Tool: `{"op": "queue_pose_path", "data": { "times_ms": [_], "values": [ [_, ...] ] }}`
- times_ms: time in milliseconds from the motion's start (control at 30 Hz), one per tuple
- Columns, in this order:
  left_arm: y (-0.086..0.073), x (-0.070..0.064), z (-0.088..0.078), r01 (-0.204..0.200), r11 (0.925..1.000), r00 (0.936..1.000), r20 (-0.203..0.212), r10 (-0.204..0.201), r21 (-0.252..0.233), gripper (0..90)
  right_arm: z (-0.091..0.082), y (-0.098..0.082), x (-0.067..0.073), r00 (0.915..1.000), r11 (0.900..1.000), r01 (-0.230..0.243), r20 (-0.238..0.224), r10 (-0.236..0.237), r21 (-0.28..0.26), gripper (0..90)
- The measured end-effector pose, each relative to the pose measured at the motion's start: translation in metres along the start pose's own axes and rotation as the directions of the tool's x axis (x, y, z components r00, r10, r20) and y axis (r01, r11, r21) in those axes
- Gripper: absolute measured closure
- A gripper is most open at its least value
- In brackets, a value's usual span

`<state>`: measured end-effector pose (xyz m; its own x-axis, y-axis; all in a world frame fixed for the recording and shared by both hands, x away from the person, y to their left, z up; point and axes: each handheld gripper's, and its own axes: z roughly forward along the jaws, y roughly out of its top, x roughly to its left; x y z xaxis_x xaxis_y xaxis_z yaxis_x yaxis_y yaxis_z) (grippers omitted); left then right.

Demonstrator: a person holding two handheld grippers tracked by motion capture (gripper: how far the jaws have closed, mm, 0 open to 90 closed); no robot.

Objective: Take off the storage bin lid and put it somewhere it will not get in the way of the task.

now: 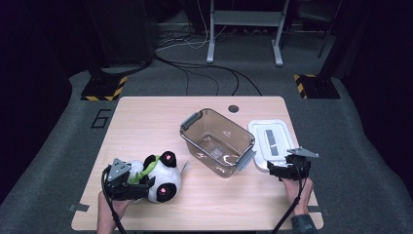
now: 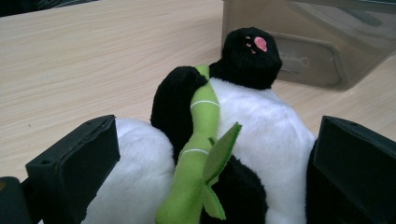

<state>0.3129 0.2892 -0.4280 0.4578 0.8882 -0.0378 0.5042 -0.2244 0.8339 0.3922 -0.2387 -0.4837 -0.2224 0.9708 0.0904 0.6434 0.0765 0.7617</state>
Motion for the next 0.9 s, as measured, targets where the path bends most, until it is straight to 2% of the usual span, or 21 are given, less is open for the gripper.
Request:
{"op": "queue_pose_path", "data": {
  "times_ms": [300,467,633,767,900],
  "values": [
    [0.001,-0.001,0.003,-0.001,1.0,1.0,-0.009,0.001,0.002,0.0,-0.012,-0.047,-0.003,0.9989,0.999,-0.045,0.014,0.044,0.013,0.0],
    [0.002,-0.002,0.005,-0.004,0.9999,0.9999,-0.01,0.004,0.01,0.0,-0.016,-0.067,-0.003,0.9981,0.999,-0.047,0.041,0.046,0.016,0.0],
    [0.003,-0.003,0.008,0.001,0.9998,0.9998,-0.019,0.0,0.019,0.0,-0.017,-0.073,-0.003,0.9979,0.999,-0.032,0.057,0.03,0.027,0.0],
    [0.004,-0.002,0.009,0.009,0.9998,0.9996,-0.027,-0.009,0.018,0.7,-0.017,-0.073,-0.005,0.9978,0.999,-0.044,0.05,0.043,0.026,0.0],
    [0.006,-0.002,0.011,0.01,0.9997,0.9994,-0.034,-0.01,0.022,1.8,-0.014,-0.072,0.001,0.9957,0.998,-0.001,0.093,-0.005,0.059,0.0]
  ]
}}
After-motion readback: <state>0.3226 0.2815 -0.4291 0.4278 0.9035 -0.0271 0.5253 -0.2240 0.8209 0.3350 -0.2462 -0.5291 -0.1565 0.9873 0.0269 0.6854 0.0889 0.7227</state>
